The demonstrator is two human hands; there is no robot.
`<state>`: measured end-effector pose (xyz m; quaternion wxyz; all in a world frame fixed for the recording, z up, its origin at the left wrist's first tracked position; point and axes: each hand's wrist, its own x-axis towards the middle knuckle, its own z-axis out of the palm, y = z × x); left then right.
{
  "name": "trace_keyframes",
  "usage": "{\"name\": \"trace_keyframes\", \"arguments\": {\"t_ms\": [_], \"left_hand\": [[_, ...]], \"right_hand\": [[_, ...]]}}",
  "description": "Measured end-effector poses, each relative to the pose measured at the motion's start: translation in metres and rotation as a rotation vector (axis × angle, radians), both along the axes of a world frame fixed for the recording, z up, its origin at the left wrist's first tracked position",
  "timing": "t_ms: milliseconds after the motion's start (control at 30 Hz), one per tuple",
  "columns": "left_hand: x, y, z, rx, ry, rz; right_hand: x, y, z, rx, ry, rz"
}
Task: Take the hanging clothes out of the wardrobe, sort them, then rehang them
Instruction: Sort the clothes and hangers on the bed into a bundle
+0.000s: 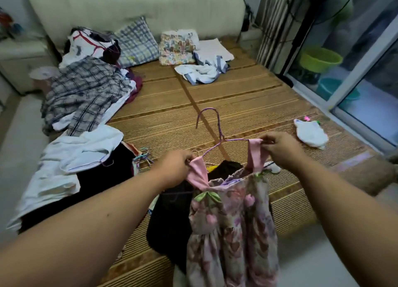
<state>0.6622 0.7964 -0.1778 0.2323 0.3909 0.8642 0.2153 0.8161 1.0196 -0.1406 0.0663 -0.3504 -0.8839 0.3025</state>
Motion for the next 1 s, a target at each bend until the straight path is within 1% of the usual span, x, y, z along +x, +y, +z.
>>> {"name": "trace_keyframes", "arguments": {"t_ms": [100, 167, 233, 333, 467, 533, 600, 667, 767, 867, 933, 1000], "left_hand": [[-0.041, 0.005, -0.060, -0.057, -0.005, 0.017], [-0.065, 0.010, -0.099, -0.087, -0.037, 0.028], [-0.086, 0.016, -0.139, -0.100, -0.092, 0.034], [-0.107, 0.027, -0.192, -0.111, -0.098, 0.001], [-0.128, 0.046, -0.244, -0.109, -0.105, 0.055], [-0.138, 0.050, -0.272, -0.081, -0.134, 0.132], [-0.148, 0.053, -0.295, -0.096, -0.100, 0.187], [-0.149, 0.054, -0.308, -0.230, -0.029, 0.177], [-0.144, 0.051, -0.316, -0.368, -0.041, -0.010], [-0.143, 0.047, -0.314, -0.404, -0.034, -0.131], [-0.142, 0.043, -0.310, -0.416, -0.056, -0.152], [-0.142, 0.038, -0.303, -0.406, -0.064, -0.136]], "right_hand": [[-0.042, 0.006, -0.067, -0.053, -0.075, -0.011], [-0.064, 0.007, -0.112, -0.045, -0.110, -0.019], [-0.085, 0.009, -0.158, -0.003, -0.171, -0.016], [-0.109, 0.014, -0.219, 0.083, -0.241, -0.058], [-0.142, 0.023, -0.277, 0.094, -0.228, -0.126], [-0.153, 0.023, -0.304, 0.067, -0.288, -0.082], [-0.157, 0.013, -0.327, -0.002, -0.365, 0.031], [-0.156, -0.002, -0.346, -0.054, -0.475, 0.150], [-0.151, -0.022, -0.357, -0.106, -0.639, 0.218], [-0.155, -0.028, -0.357, -0.095, -0.705, 0.204], [-0.161, -0.027, -0.352, -0.054, -0.747, 0.211], [-0.165, -0.027, -0.345, -0.034, -0.739, 0.221]]}}
